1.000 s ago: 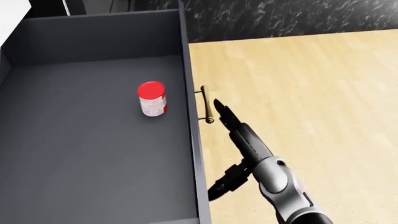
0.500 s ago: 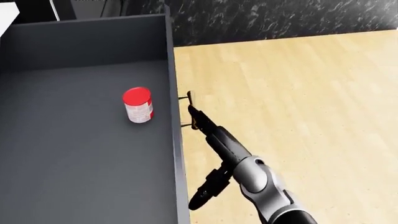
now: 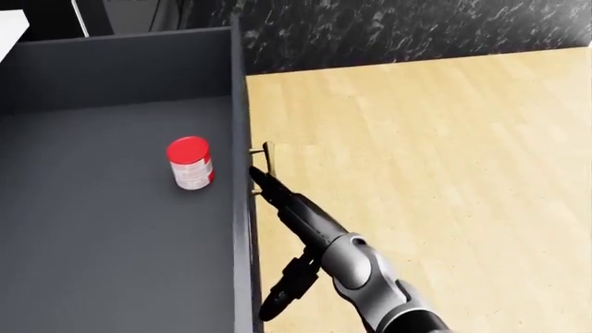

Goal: Close the right drawer.

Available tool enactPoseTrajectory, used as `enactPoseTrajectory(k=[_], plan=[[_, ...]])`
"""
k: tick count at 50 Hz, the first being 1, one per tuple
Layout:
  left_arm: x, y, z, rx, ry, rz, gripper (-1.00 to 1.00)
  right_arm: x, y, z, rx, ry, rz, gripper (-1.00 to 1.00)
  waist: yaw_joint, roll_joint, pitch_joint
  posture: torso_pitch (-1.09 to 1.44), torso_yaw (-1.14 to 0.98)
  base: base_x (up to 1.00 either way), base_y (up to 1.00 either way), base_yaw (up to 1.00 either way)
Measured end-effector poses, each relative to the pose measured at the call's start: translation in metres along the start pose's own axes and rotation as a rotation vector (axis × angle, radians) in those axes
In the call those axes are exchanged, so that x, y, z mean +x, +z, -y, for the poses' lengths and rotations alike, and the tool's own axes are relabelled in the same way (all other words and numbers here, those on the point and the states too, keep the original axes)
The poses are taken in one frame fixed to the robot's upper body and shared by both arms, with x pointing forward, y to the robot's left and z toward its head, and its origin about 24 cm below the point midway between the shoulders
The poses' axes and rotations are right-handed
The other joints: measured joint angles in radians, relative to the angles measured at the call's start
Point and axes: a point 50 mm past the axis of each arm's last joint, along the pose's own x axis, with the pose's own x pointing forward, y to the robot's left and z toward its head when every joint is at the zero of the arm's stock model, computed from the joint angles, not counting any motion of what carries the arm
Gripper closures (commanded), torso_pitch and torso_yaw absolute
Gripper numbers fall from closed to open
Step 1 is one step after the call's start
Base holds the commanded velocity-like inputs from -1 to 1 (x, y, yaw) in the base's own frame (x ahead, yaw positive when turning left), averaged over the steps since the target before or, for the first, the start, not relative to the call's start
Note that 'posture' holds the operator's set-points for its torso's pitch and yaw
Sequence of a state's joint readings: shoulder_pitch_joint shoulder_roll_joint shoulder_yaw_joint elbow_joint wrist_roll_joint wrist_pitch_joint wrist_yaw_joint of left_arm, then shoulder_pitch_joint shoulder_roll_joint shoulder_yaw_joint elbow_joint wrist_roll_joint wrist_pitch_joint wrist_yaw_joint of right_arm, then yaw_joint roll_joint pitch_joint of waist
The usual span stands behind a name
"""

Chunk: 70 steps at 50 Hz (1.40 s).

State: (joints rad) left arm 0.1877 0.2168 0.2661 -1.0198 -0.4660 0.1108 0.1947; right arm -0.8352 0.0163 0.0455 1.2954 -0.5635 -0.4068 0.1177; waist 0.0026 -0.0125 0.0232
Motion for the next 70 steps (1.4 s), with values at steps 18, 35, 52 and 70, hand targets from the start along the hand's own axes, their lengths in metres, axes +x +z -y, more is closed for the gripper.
enactPoseTrajectory(k=[18, 35, 52, 70], plan=[[0.0, 0.0, 0.0, 0.001, -0.001, -0.002, -1.0, 0.005, 0.009, -0.012, 0.004, 0.025, 0.004, -1.0, -0.001, 0.002, -0.001, 0.0, 0.0, 0.0, 0.0, 0.0], [0.0, 0.0, -0.001, -0.002, 0.007, 0.002, -1.0, 0.01, 0.017, -0.017, 0.003, 0.058, -0.002, -1.0, -0.007, 0.004, 0.0, 0.0, 0.0, 0.0, 0.0, 0.0], [0.0, -0.001, -0.001, 0.001, 0.002, -0.003, -1.0, 0.014, 0.027, -0.027, -0.004, 0.113, 0.02, -1.0, -0.007, 0.002, -0.003, 0.0, 0.0, 0.0, 0.0, 0.0], [0.001, 0.001, -0.002, 0.0, 0.005, -0.001, -1.0, 0.017, 0.038, -0.044, -0.044, 0.193, 0.058, -1.0, -0.002, 0.012, -0.009, 0.0, 0.0, 0.0, 0.0, 0.0]])
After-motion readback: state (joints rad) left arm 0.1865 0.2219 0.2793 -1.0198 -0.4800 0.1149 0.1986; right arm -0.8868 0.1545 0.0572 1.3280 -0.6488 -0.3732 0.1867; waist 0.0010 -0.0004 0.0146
